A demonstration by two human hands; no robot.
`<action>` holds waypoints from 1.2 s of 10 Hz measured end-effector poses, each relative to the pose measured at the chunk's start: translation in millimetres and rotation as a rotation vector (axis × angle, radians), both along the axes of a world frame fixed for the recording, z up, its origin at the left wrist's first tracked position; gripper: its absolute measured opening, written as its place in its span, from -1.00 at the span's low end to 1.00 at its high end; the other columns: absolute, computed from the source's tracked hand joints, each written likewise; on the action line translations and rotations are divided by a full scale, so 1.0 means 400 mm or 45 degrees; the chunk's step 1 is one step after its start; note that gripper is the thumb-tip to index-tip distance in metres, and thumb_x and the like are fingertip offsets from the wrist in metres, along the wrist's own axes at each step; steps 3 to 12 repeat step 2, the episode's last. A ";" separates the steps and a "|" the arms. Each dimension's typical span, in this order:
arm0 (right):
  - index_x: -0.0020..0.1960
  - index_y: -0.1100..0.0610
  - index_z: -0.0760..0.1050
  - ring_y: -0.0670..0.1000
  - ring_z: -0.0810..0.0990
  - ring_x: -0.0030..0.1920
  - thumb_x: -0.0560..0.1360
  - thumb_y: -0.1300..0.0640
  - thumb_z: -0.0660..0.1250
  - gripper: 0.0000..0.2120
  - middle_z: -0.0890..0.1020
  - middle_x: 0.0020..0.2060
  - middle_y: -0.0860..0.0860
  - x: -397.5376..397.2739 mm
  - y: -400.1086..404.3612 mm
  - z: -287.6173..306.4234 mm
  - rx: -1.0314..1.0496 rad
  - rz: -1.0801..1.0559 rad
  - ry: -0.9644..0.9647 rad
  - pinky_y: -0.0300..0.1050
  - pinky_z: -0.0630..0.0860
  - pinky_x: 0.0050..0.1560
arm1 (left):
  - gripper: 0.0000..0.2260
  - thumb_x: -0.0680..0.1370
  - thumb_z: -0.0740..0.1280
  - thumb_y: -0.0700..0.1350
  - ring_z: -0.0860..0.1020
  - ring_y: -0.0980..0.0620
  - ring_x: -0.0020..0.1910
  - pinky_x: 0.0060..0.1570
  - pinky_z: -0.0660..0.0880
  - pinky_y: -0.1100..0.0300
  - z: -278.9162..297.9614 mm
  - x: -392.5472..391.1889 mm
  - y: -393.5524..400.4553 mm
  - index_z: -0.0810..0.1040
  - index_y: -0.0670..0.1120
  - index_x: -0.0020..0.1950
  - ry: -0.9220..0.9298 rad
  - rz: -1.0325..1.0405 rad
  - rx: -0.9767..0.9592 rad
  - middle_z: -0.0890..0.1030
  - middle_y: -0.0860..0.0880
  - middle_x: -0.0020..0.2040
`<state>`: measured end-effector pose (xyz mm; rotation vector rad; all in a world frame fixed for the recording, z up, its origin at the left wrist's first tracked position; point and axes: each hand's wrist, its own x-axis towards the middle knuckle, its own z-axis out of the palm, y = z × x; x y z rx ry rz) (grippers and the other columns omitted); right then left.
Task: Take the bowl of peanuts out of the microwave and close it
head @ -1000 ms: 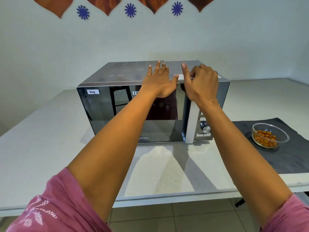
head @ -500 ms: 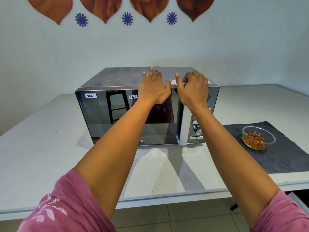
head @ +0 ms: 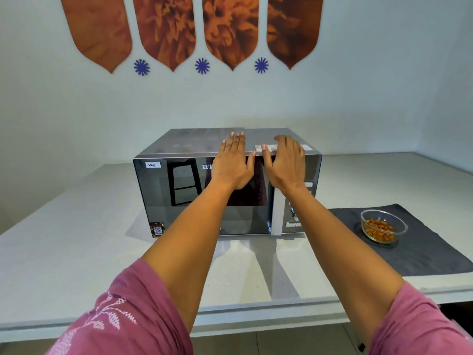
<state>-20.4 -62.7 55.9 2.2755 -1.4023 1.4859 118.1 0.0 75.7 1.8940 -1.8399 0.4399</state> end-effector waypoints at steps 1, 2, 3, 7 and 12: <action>0.50 0.19 0.31 0.17 0.29 0.54 0.66 -0.15 0.12 -0.45 0.39 0.49 0.16 -0.005 0.016 -0.008 0.016 0.021 -0.002 0.09 0.17 0.58 | -0.42 0.69 0.00 0.05 -0.11 -0.04 0.59 0.55 -0.15 0.04 -0.009 -0.002 0.031 -0.08 -0.23 0.59 0.142 -0.075 -0.179 -0.02 -0.16 0.61; 0.57 0.19 0.20 0.14 0.14 0.61 0.67 -0.14 0.08 -0.41 0.25 0.58 0.15 -0.010 0.015 -0.010 -0.015 0.026 -0.005 0.08 0.04 0.63 | -0.41 0.68 0.03 0.04 -0.12 -0.04 0.59 0.55 -0.14 0.02 -0.011 0.003 0.040 -0.10 -0.22 0.60 0.145 -0.070 -0.299 -0.04 -0.16 0.61; 0.57 0.19 0.20 0.14 0.14 0.61 0.67 -0.14 0.08 -0.41 0.25 0.58 0.15 -0.010 0.015 -0.010 -0.015 0.026 -0.005 0.08 0.04 0.63 | -0.41 0.68 0.03 0.04 -0.12 -0.04 0.59 0.55 -0.14 0.02 -0.011 0.003 0.040 -0.10 -0.22 0.60 0.145 -0.070 -0.299 -0.04 -0.16 0.61; 0.57 0.19 0.20 0.14 0.14 0.61 0.67 -0.14 0.08 -0.41 0.25 0.58 0.15 -0.010 0.015 -0.010 -0.015 0.026 -0.005 0.08 0.04 0.63 | -0.41 0.68 0.03 0.04 -0.12 -0.04 0.59 0.55 -0.14 0.02 -0.011 0.003 0.040 -0.10 -0.22 0.60 0.145 -0.070 -0.299 -0.04 -0.16 0.61; 0.57 0.19 0.20 0.14 0.14 0.61 0.67 -0.14 0.08 -0.41 0.25 0.58 0.15 -0.010 0.015 -0.010 -0.015 0.026 -0.005 0.08 0.04 0.63 | -0.41 0.68 0.03 0.04 -0.12 -0.04 0.59 0.55 -0.14 0.02 -0.011 0.003 0.040 -0.10 -0.22 0.60 0.145 -0.070 -0.299 -0.04 -0.16 0.61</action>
